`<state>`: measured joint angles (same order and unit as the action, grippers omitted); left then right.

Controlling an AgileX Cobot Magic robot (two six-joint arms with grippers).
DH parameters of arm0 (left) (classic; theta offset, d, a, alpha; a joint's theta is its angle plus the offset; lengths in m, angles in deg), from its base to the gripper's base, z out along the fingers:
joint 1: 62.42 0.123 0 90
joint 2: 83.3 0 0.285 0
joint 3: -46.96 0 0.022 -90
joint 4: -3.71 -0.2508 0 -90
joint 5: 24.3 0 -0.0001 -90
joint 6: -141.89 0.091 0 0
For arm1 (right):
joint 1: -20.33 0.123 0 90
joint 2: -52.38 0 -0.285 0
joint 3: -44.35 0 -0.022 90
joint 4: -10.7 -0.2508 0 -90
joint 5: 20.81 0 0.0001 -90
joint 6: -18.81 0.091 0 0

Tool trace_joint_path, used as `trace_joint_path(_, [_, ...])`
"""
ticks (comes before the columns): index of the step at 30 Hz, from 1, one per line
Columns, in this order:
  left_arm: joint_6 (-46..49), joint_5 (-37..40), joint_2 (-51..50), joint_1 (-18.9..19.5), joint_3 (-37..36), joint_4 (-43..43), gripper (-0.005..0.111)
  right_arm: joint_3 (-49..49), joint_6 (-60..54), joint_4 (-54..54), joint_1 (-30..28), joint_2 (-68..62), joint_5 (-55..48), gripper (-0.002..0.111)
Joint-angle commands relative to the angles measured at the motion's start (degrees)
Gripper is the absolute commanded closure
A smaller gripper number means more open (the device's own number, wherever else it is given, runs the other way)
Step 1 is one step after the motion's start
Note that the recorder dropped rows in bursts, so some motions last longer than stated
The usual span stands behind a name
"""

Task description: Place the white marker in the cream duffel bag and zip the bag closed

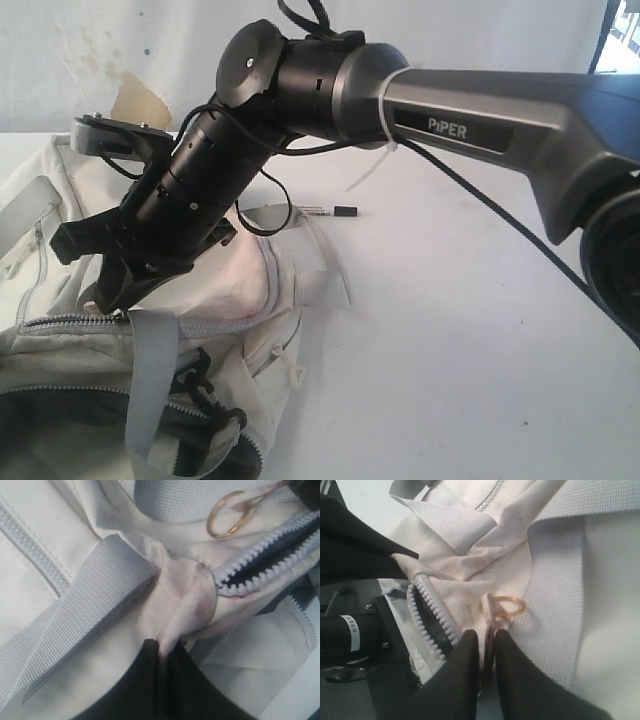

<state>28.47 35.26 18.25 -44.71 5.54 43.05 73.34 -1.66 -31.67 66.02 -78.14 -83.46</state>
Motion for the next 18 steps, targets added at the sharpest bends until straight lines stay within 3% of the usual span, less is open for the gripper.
trace_joint_path(1, [-0.45,-0.74,0.73,-0.04,-0.17,-0.67,0.106,0.48,-0.77,0.65,-0.52,0.96,-0.49,0.08])
trace_joint_path(4, [-0.45,-1.0,0.73,-0.04,-0.17,-0.67,0.106,0.48,0.54,0.65,-0.52,0.96,-0.27,0.069])
trace_joint_path(18, [-0.45,-1.36,0.73,-0.04,-0.17,-0.53,0.106,0.58,1.2,0.65,-0.52,0.96,0.01,0.069])
